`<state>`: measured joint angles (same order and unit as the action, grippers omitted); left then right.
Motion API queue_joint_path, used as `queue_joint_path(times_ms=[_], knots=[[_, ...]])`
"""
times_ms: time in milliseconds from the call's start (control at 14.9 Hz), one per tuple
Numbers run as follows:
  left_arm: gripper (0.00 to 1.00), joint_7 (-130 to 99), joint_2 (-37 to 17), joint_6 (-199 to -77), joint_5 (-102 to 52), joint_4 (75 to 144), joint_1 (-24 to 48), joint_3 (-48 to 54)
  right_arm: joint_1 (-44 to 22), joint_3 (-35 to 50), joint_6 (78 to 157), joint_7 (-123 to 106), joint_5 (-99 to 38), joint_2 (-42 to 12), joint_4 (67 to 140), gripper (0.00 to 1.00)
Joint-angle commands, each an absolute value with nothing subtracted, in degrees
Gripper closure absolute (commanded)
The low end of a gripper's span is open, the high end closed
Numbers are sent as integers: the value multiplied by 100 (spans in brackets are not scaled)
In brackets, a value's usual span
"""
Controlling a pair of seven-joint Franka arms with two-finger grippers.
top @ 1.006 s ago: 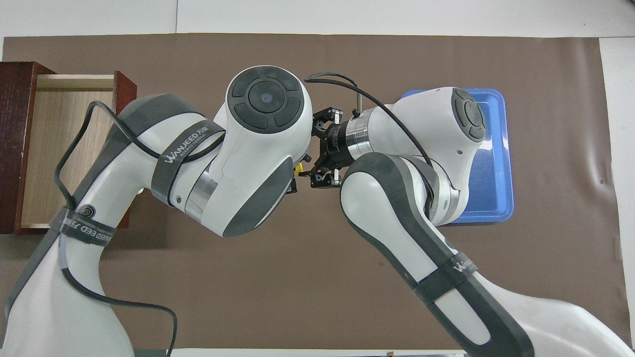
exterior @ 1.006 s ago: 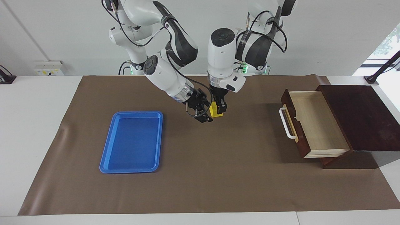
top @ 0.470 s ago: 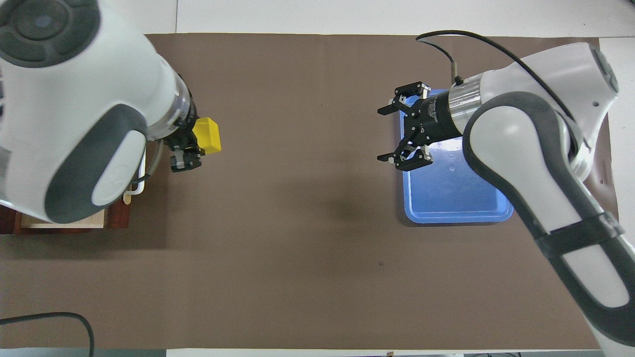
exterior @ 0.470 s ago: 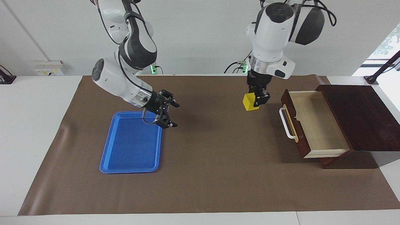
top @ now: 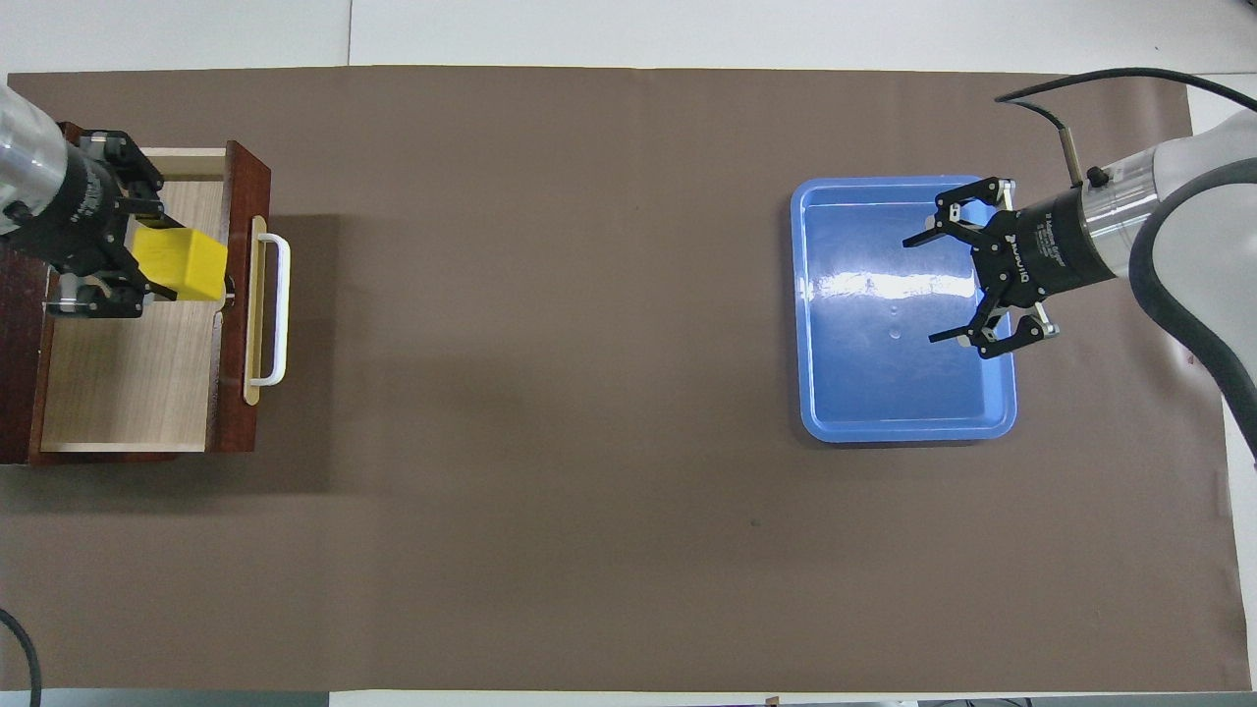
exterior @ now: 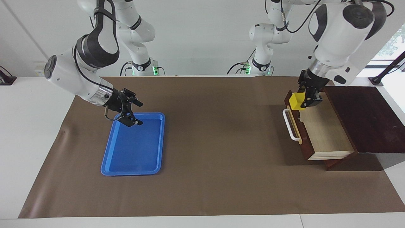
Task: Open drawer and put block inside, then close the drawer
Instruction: 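Carry the block into the drawer with the left gripper while the right gripper withdraws, then release the yellow block inside the drawer with the left gripper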
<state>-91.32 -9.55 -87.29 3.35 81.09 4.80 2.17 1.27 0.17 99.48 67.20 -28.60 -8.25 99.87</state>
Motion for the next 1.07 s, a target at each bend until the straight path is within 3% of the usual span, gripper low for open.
queue_joint_path(times_ms=[0, 134, 335, 738, 1006], knots=[[100, -8658, -1132, -8727, 491, 8148, -8, 290, 263, 88, 9678, 5646, -2156, -370, 10160, 0], [100, -8351, -1213, -9094, 545, 8261, -236, 290, 307, 88, 9423, 5030, -1847, -168, 10160, 0], [100, -8288, -1134, -9877, 510, 8954, -632, 290, 343, 88, 9220, 3819, -1224, 113, 10160, 0], [100, -8454, -949, -10494, 483, 9755, -536, 325, 264, 123, 8833, 2085, -529, 615, 10081, 0], [100, -8596, -792, -10818, 475, 10229, -483, 343, 264, 132, 8930, 1057, -300, 642, 10055, 0]])
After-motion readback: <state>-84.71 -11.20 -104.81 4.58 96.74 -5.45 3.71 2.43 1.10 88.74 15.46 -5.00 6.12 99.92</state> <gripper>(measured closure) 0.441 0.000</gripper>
